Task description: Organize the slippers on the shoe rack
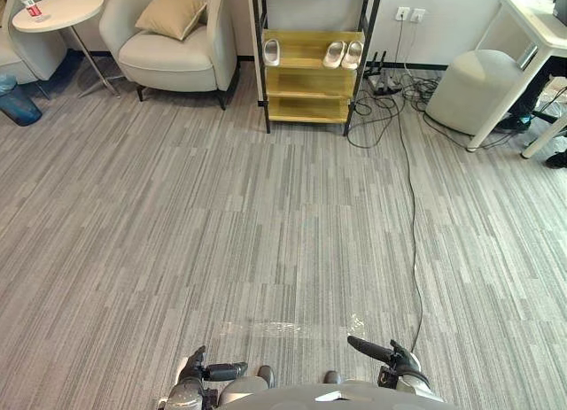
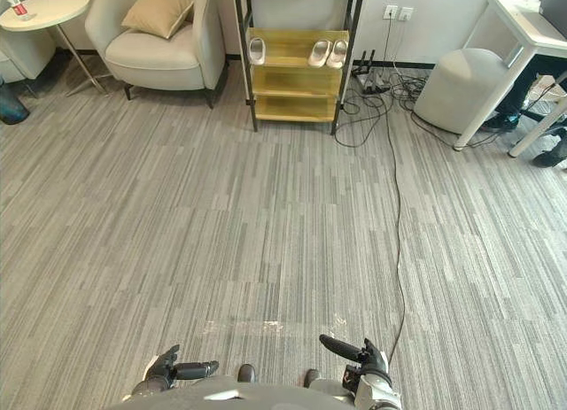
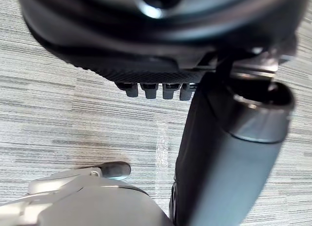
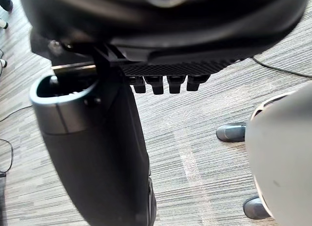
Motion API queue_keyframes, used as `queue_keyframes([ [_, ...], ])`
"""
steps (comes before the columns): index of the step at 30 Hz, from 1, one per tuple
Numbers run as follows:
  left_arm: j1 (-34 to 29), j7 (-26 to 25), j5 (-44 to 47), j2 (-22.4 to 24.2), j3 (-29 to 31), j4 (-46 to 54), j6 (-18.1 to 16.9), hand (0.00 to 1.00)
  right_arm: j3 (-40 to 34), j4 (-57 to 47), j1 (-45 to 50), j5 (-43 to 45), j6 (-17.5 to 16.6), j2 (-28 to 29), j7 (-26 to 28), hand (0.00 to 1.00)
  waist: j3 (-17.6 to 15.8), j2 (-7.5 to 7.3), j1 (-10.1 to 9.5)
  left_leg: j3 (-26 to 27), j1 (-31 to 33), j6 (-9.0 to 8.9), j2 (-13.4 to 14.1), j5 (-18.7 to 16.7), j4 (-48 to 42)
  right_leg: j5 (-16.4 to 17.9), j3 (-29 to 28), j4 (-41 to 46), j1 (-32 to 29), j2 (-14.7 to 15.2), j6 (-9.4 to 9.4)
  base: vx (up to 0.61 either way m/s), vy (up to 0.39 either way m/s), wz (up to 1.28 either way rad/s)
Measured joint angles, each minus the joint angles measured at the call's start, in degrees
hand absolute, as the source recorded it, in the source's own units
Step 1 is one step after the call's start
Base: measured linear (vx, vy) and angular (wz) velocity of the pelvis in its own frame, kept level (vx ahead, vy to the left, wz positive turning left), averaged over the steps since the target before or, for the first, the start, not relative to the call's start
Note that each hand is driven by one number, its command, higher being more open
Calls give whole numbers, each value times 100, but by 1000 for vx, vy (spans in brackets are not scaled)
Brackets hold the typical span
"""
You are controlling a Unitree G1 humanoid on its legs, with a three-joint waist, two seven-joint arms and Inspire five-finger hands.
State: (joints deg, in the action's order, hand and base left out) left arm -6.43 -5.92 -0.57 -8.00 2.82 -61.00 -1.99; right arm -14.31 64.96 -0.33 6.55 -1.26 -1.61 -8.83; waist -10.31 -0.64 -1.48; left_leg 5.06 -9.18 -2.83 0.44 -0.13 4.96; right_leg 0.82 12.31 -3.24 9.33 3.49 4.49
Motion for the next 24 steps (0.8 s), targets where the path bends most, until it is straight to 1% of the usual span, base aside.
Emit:
queue_keyframes([
  [14, 11, 1, -16, -21, -56, -19, 0, 100, 33, 10, 2, -31, 9, 0, -2, 100, -2, -7, 1, 7, -44, 0, 10, 0, 24, -8, 5, -34, 63, -13, 1, 0, 0, 0],
  [19, 30, 0, -20, -61, -170, -21, 0, 100, 50, 10, 0, -48, 14, 1, 0, 100, -10, -22, 0, 31, -32, 0, 12, -1, 29, -23, -4, -78, 64, -20, 2, 0, 0, 0],
  [24, 49, -1, -24, -75, -169, -46, 3, 100, 201, 10, -4, -95, 31, -15, 2, 100, -19, -40, -1, 60, 3, 1, 12, -1, 30, -66, -17, -155, 59, -29, 8, 0, 0, 0],
])
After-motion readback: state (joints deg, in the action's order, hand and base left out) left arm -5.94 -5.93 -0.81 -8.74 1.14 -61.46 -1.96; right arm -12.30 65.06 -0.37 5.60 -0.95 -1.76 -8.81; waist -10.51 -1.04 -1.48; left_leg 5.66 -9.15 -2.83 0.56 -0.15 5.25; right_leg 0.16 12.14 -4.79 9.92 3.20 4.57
